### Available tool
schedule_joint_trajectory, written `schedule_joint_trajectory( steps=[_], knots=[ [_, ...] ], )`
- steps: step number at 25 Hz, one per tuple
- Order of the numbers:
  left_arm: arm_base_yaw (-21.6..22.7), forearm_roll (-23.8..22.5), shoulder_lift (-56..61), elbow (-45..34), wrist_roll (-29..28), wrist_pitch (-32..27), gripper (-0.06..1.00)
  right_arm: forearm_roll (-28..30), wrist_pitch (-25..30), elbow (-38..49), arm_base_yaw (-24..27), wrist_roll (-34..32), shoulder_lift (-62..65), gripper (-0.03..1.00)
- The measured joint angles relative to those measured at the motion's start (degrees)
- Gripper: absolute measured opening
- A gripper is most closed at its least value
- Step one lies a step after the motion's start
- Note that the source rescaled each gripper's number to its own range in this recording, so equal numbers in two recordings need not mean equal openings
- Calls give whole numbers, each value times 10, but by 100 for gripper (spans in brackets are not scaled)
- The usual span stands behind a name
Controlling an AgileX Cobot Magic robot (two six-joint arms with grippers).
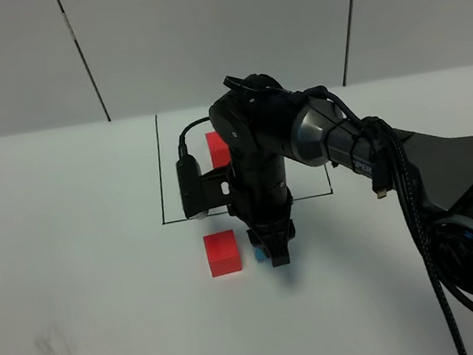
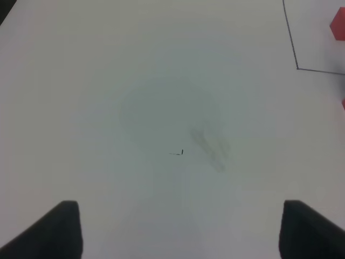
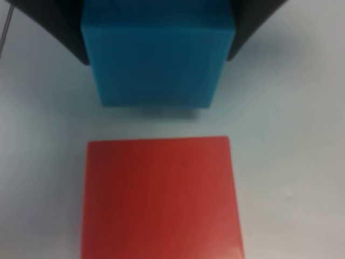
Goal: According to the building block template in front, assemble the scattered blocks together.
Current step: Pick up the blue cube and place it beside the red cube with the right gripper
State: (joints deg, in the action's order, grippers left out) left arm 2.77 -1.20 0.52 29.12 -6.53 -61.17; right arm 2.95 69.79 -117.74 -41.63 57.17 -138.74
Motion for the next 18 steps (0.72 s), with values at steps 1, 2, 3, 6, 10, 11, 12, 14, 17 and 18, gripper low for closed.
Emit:
schedule_joint_trajectory(
  steps=[1,2,3,6,10,11,12,14,17,18],
  knots=[
    [0,0,0,0,0,0,94,0,0,0,0,4,-1,11],
    [0,0,0,0,0,0,94,0,0,0,0,7,-2,11],
    [0,0,0,0,0,0,94,0,0,0,0,9,-4,11],
    [0,0,0,0,0,0,94,-1,0,0,0,11,-6,11],
    [0,0,0,0,0,0,94,0,-1,0,-1,12,-6,11],
    [0,0,0,0,0,0,94,0,-3,0,-1,12,-6,11],
    [0,0,0,0,0,0,94,0,-3,0,-1,11,-6,11],
    [0,0,0,0,0,0,94,1,-4,0,-1,2,-6,11],
    [0,0,0,0,0,0,94,1,-4,0,-1,-11,-6,11],
    [0,0,0,0,0,0,94,1,-4,0,-1,-13,-6,11]
  ],
)
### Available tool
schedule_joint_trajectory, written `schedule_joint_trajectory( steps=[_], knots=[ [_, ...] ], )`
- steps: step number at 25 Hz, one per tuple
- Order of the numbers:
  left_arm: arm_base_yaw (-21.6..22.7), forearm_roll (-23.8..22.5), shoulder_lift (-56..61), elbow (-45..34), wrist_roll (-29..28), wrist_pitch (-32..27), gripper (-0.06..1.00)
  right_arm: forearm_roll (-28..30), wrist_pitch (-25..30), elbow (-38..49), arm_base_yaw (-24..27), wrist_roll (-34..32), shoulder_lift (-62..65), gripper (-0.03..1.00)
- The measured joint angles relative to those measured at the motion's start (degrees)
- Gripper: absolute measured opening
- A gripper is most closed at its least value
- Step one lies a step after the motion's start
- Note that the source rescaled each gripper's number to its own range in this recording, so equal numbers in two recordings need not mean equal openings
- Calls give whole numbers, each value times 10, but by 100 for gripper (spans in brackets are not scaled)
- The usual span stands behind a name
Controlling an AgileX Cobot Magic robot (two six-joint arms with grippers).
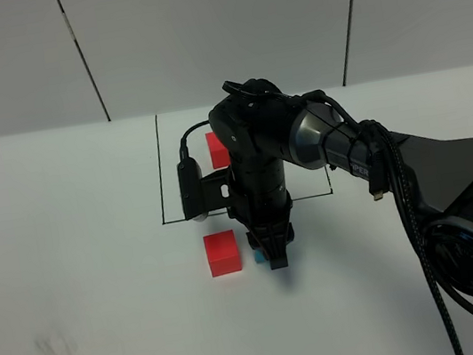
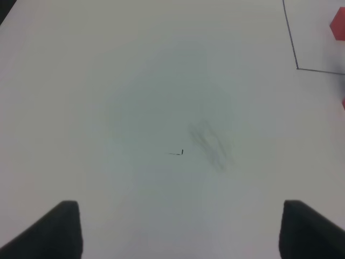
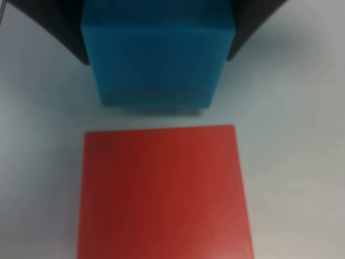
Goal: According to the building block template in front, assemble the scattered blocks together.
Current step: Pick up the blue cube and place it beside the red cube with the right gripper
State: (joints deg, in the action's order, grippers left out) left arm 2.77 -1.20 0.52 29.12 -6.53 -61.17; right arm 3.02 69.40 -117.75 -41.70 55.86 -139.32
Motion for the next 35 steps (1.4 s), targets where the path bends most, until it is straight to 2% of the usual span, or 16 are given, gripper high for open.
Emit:
schedule_joint_trajectory(
  steps=[15,35],
  knots=[
    [0,0,0,0,0,0,94,-5,-22,0,-7,-10,-1,11],
    [0,0,0,0,0,0,94,-21,-18,0,-11,-13,-1,11]
  ],
)
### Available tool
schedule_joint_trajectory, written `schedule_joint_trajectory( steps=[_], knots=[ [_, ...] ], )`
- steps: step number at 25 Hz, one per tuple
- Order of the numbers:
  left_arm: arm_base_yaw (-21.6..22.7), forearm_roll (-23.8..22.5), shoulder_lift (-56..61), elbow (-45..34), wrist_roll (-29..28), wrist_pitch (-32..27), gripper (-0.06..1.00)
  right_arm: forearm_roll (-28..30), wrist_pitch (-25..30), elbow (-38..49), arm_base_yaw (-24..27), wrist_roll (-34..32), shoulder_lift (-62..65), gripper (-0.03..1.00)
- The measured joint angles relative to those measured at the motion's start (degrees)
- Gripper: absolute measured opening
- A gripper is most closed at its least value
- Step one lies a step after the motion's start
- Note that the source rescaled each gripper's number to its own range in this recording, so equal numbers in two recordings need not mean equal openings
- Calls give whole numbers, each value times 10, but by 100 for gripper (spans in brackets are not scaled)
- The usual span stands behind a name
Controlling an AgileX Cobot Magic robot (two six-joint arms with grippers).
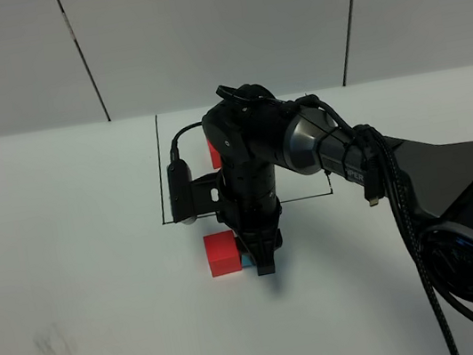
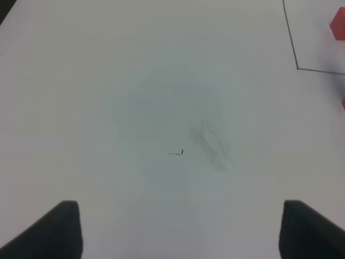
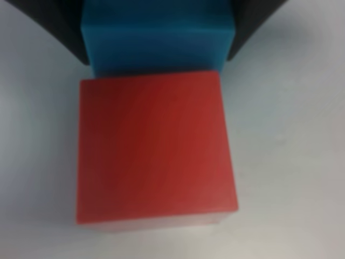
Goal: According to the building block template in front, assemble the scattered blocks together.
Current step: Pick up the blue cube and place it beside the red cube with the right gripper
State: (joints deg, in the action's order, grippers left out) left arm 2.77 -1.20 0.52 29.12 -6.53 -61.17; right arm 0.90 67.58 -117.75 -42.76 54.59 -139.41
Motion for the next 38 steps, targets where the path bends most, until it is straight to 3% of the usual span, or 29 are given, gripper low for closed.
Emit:
schedule_joint_trajectory(
  steps=[38],
  knots=[
    [0,0,0,0,1,0,94,21,2,-1,0,18,-11,10]
  ],
)
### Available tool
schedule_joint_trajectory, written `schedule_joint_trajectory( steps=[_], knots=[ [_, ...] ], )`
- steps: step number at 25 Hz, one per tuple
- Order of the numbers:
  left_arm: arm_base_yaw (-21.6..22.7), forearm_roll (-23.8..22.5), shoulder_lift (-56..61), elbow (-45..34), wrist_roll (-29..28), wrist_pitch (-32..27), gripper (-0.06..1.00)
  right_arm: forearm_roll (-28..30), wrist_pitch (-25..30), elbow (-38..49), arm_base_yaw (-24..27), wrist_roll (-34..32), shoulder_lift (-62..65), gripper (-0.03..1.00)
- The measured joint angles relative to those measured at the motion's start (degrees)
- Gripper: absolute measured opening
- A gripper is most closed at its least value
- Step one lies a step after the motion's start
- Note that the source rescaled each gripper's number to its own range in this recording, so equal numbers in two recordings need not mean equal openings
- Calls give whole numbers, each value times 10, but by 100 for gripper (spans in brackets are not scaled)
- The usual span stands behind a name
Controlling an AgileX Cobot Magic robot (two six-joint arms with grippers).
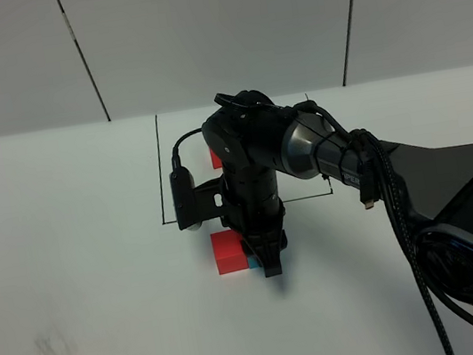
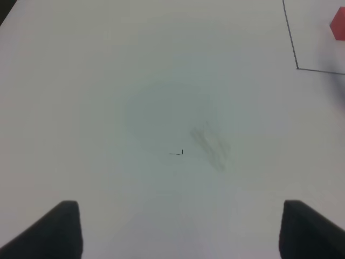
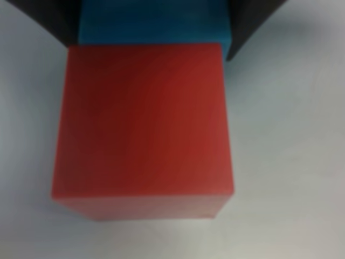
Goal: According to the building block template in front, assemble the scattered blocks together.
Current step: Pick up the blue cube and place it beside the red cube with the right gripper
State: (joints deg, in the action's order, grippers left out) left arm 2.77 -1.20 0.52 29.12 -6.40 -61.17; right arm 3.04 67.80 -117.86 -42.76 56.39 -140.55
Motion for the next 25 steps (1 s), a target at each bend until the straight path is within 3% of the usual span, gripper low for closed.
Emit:
schedule_joint_trajectory(
  steps=[17,25],
  knots=[
    [0,0,0,0,0,0,94,-5,-2,0,0,-8,0,10],
    [0,0,0,0,0,0,94,-5,-12,0,0,-15,0,17]
  ],
)
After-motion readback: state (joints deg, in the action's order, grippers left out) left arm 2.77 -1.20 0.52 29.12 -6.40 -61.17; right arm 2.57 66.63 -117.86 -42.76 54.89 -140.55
